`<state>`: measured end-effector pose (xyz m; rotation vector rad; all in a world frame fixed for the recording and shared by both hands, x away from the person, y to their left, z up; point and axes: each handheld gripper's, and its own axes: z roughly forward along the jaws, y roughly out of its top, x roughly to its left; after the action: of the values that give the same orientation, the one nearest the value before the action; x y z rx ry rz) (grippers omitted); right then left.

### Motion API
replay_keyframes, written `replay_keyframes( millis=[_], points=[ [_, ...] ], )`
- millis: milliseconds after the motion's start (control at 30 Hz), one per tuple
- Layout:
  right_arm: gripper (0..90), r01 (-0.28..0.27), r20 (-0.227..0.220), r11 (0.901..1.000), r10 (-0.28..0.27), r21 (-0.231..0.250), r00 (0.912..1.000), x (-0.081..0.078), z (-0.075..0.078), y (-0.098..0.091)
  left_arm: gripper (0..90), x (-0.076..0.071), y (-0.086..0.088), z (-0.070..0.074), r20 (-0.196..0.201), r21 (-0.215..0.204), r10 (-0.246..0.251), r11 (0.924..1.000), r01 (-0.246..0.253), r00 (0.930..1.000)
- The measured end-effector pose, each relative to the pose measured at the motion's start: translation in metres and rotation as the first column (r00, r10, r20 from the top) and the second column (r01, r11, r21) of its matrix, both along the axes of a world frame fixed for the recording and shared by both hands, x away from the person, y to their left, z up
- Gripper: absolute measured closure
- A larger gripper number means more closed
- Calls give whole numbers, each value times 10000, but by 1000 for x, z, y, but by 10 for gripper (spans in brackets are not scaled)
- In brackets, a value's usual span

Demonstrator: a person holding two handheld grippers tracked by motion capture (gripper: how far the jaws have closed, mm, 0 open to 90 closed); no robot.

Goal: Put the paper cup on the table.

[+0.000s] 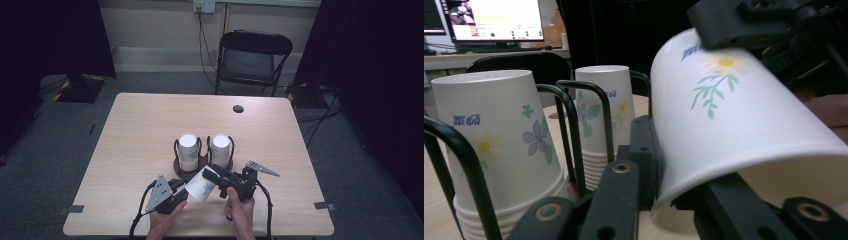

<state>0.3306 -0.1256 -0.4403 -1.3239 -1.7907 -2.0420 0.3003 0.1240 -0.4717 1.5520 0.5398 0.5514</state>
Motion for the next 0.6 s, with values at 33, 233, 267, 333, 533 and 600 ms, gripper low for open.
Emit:
replay_keyframes(
  millis=[33,233,267,333,533,600],
  points=[
    [309,17,24,10000,-17,-47,10000,0,0,0,856,0,0,0,-25,32,-13,10000,13,10000],
    [295,179,345,9990,-165,-408,9993,-1,0,0,865,2,2,0,-283,100,-259,9996,262,9993],
    [292,180,419,9989,-162,-438,9990,0,0,0,866,3,3,1,-348,131,-275,9995,279,9990],
    [291,193,532,9987,-168,-469,9984,0,1,-1,869,4,4,1,-489,224,-425,9988,436,9979],
    [286,195,973,9971,-122,-740,9952,-2,2,-3,870,9,10,3,-921,560,-667,9958,721,9935],
    [286,200,1113,9968,-113,-778,9937,-3,3,-4,870,11,12,5,-1011,655,-746,9945,815,9921]
  ],
)
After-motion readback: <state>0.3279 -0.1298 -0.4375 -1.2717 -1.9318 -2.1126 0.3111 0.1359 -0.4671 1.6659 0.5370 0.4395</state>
